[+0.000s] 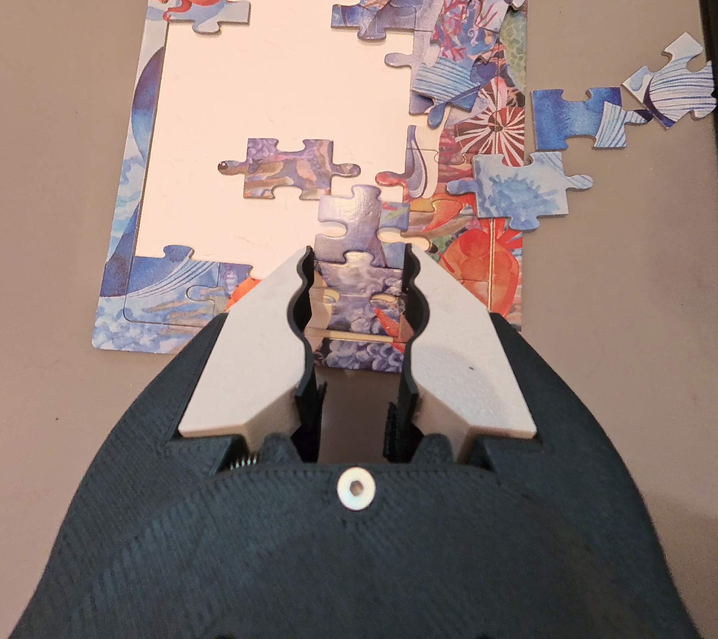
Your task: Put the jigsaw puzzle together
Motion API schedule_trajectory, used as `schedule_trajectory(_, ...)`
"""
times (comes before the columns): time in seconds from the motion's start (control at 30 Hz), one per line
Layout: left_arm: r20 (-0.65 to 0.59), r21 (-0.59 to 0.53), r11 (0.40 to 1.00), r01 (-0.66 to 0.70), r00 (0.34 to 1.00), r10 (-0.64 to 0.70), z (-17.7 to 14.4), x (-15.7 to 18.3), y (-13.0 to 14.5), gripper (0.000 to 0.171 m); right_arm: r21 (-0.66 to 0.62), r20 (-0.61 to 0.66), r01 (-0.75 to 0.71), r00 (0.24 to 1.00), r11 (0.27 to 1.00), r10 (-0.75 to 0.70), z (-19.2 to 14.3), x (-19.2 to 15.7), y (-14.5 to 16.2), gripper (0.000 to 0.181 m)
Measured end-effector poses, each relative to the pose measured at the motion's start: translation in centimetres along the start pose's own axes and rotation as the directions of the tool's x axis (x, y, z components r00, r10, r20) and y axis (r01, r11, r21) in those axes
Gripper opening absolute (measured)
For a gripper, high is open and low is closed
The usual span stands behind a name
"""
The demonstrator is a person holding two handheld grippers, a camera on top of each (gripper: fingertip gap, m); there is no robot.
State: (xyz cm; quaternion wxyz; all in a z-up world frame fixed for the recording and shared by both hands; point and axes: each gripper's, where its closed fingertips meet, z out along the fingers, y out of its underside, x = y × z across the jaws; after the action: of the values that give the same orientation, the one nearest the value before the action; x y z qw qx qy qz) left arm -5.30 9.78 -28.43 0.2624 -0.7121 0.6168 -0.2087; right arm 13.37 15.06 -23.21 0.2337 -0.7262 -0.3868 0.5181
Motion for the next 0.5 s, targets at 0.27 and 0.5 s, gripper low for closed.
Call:
schedule_trajectory(0.27, 0.009, 0.006, 1.000, 0.010, 1.000, -0.010, -0.01, -0.30, 0.22, 0.045, -0.002, 0.000, 0.002, 1.000, 1.000, -0.002, 0.01, -0.08, 0.01, 0.023)
schedule_trajectory(0.5, 0.006, 0.009, 1.000, 0.012, 1.000, -0.012, 0.00, -0.23, 0.29, 0.045, -0.003, 0.001, 0.006, 1.000, 1.000, -0.006, 0.03, -0.22, 0.01, 0.023)
